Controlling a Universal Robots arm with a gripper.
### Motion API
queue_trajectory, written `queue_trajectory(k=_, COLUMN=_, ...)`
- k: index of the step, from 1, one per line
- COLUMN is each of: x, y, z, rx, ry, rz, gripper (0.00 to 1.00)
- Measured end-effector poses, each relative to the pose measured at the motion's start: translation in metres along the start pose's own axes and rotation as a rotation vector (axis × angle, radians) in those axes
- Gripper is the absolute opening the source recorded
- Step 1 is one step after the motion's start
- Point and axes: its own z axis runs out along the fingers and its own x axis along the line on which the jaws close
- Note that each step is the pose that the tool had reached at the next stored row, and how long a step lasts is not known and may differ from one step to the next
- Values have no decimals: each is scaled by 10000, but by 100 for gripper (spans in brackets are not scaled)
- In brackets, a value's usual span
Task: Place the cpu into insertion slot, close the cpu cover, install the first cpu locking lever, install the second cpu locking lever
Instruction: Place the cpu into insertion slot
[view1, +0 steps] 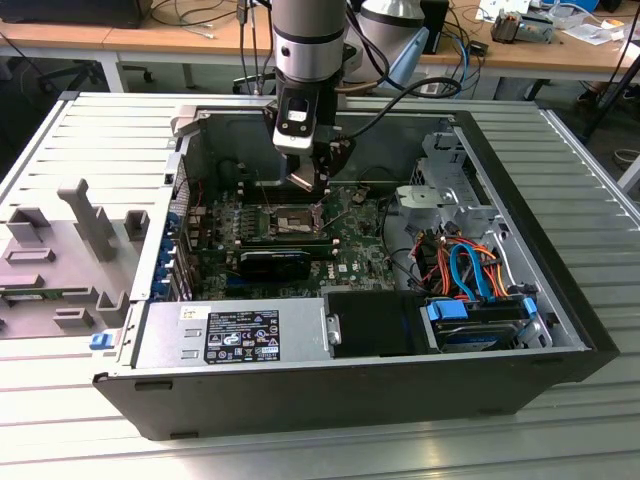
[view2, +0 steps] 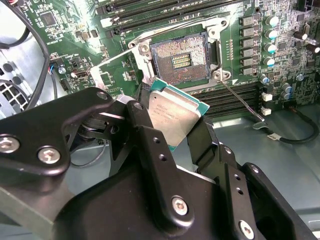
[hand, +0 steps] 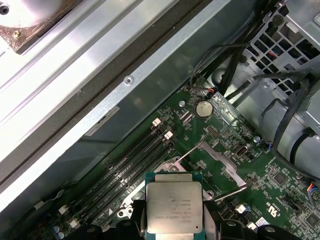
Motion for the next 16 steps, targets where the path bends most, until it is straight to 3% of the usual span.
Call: queue_trajectory(k=16, x=0, y=0, z=3, rx=-3, ry=-8, rz=110, gripper=54)
